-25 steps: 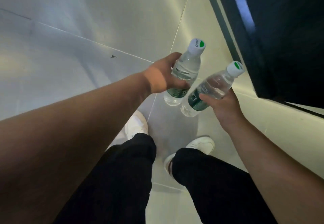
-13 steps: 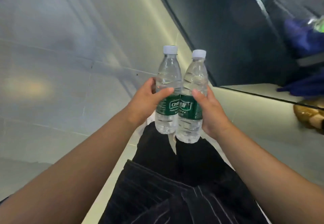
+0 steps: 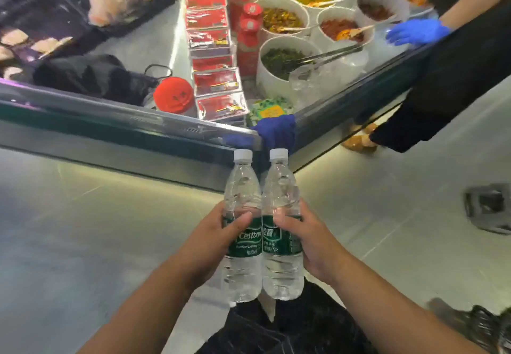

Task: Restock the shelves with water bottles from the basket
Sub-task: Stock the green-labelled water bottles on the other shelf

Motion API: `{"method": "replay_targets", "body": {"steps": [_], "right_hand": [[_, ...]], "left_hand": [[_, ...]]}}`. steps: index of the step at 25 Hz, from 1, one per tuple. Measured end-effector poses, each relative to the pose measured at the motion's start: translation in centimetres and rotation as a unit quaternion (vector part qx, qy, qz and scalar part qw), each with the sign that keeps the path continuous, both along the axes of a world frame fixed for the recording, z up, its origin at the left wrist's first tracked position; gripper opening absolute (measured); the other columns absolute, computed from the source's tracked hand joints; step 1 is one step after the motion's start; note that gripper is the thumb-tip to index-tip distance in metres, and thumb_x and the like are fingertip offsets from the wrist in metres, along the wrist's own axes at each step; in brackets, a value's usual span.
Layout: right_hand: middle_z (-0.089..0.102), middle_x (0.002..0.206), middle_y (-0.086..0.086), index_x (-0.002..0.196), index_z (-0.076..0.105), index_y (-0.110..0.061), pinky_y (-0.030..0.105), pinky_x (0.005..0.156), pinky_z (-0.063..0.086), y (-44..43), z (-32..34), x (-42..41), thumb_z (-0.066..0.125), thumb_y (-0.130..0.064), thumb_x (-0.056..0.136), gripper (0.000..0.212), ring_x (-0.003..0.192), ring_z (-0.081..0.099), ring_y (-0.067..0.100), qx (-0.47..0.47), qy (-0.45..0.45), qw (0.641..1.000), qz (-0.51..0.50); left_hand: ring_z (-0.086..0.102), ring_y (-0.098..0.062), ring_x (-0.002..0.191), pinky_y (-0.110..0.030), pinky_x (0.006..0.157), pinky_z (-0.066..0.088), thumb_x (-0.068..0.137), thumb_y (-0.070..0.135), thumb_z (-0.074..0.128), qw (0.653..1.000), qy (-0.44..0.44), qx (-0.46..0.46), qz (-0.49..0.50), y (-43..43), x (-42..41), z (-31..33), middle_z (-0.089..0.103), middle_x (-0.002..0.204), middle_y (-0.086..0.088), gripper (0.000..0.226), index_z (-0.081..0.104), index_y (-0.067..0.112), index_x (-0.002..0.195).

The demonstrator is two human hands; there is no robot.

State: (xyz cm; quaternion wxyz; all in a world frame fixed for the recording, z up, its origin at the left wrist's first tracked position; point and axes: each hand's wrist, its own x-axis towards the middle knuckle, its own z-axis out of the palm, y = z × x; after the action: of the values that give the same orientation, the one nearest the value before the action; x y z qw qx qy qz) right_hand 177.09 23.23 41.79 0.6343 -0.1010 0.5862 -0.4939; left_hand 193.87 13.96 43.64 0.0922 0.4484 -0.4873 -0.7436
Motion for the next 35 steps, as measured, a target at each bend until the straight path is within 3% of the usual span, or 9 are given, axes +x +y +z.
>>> {"method": "replay_targets", "body": {"steps": [3, 5, 10, 15, 19, 22, 27, 31, 35], "right_hand": [[0.065, 0.119, 0.018, 0.124, 0.051, -0.029, 0.062, 0.091, 0.049, 4.0, 0.9, -3.7, 0.077, -0.024, 0.069, 0.061, 0.105, 0.065, 0.040, 0.004, 0.005, 0.995, -0.098], [0.065, 0.117, 0.021, 0.121, 0.051, -0.023, 0.064, 0.089, 0.049, 6.5, 1.6, -6.3, 0.079, -0.018, 0.068, 0.060, 0.102, 0.066, 0.042, 0.011, 0.010, 0.986, -0.165], [0.065, 0.115, 0.022, 0.115, 0.054, -0.018, 0.066, 0.088, 0.048, 13.5, 3.1, -13.6, 0.079, -0.019, 0.065, 0.055, 0.101, 0.066, 0.042, 0.010, 0.028, 0.957, -0.289], [0.063, 0.114, 0.026, 0.116, 0.051, -0.011, 0.068, 0.084, 0.048, 21.0, 4.7, -22.4, 0.076, -0.020, 0.062, 0.061, 0.098, 0.065, 0.046, 0.004, 0.041, 0.933, -0.356], [0.065, 0.113, 0.022, 0.114, 0.053, -0.014, 0.063, 0.084, 0.052, 26.9, 5.3, -30.4, 0.072, -0.012, 0.076, 0.042, 0.098, 0.067, 0.041, -0.017, 0.058, 0.915, -0.398], [0.066, 0.112, 0.020, 0.113, 0.054, -0.014, 0.062, 0.083, 0.053, 30.5, 5.6, -35.6, 0.072, -0.013, 0.080, 0.038, 0.098, 0.068, 0.038, -0.023, 0.065, 0.900, -0.431], [0.066, 0.110, 0.021, 0.117, 0.051, -0.007, 0.057, 0.078, 0.056, 33.6, 5.3, -43.6, 0.070, -0.011, 0.082, 0.040, 0.093, 0.068, 0.036, -0.021, 0.062, 0.857, -0.511], [0.067, 0.105, 0.014, 0.115, 0.054, -0.013, 0.056, 0.083, 0.055, 34.3, 4.5, -50.6, 0.070, -0.014, 0.082, 0.036, 0.092, 0.068, 0.032, -0.010, 0.068, 0.815, -0.575], [0.070, 0.099, 0.013, 0.111, 0.057, -0.012, 0.052, 0.079, 0.057, 34.9, 5.0, -57.0, 0.068, -0.010, 0.082, 0.031, 0.086, 0.069, 0.029, -0.020, 0.068, 0.759, -0.647]], "left_hand": [[0.072, -0.011, 0.079, -0.019, 0.060, 0.055, 0.090, 0.023, 0.061, 0.998, 0.008, -0.009, -0.069, 1.0, -5.7, 1.4, 0.072, 0.096, -0.003, 0.015, 0.060, 0.019, 0.105], [0.073, -0.016, 0.082, -0.024, 0.063, 0.056, 0.089, 0.020, 0.064, 0.994, 0.016, -0.015, -0.105, 2.2, -9.7, 1.9, 0.073, 0.096, -0.006, 0.014, 0.062, 0.017, 0.102], [0.071, -0.028, 0.095, -0.043, 0.082, 0.056, 0.088, 0.022, 0.066, 0.978, 0.051, -0.006, -0.201, 6.8, -20.3, 2.6, 0.072, 0.105, -0.012, 0.028, 0.063, 0.014, 0.115], [0.072, -0.028, 0.092, -0.047, 0.086, 0.057, 0.087, 0.021, 0.068, 0.966, 0.040, -0.015, -0.253, 13.3, -31.6, 4.6, 0.072, 0.105, -0.012, 0.028, 0.063, 0.012, 0.113], [0.071, -0.031, 0.094, -0.050, 0.088, 0.055, 0.087, 0.018, 0.068, 0.957, 0.053, -0.020, -0.286, 18.7, -40.6, 5.8, 0.072, 0.104, -0.015, 0.029, 0.062, 0.009, 0.113], [0.072, -0.028, 0.092, -0.042, 0.084, 0.058, 0.086, 0.018, 0.066, 0.948, 0.058, -0.019, -0.314, 21.9, -46.9, 6.6, 0.074, 0.098, -0.010, 0.023, 0.064, 0.013, 0.109], [0.072, -0.023, 0.086, -0.034, 0.074, 0.060, 0.087, 0.018, 0.066, 0.924, 0.067, -0.013, -0.376, 24.9, -58.0, 6.1, 0.074, 0.093, -0.008, 0.020, 0.065, 0.011, 0.105], [0.071, -0.027, 0.087, -0.032, 0.070, 0.056, 0.087, 0.017, 0.067, 0.892, 0.070, -0.013, -0.446, 25.4, -68.1, 4.8, 0.074, 0.091, -0.009, 0.017, 0.064, 0.009, 0.102], [0.070, -0.032, 0.097, -0.043, 0.084, 0.056, 0.089, 0.016, 0.064, 0.851, 0.076, -0.004, -0.520, 26.3, -77.5, 5.2, 0.072, 0.104, -0.014, 0.025, 0.063, 0.009, 0.113]]}}
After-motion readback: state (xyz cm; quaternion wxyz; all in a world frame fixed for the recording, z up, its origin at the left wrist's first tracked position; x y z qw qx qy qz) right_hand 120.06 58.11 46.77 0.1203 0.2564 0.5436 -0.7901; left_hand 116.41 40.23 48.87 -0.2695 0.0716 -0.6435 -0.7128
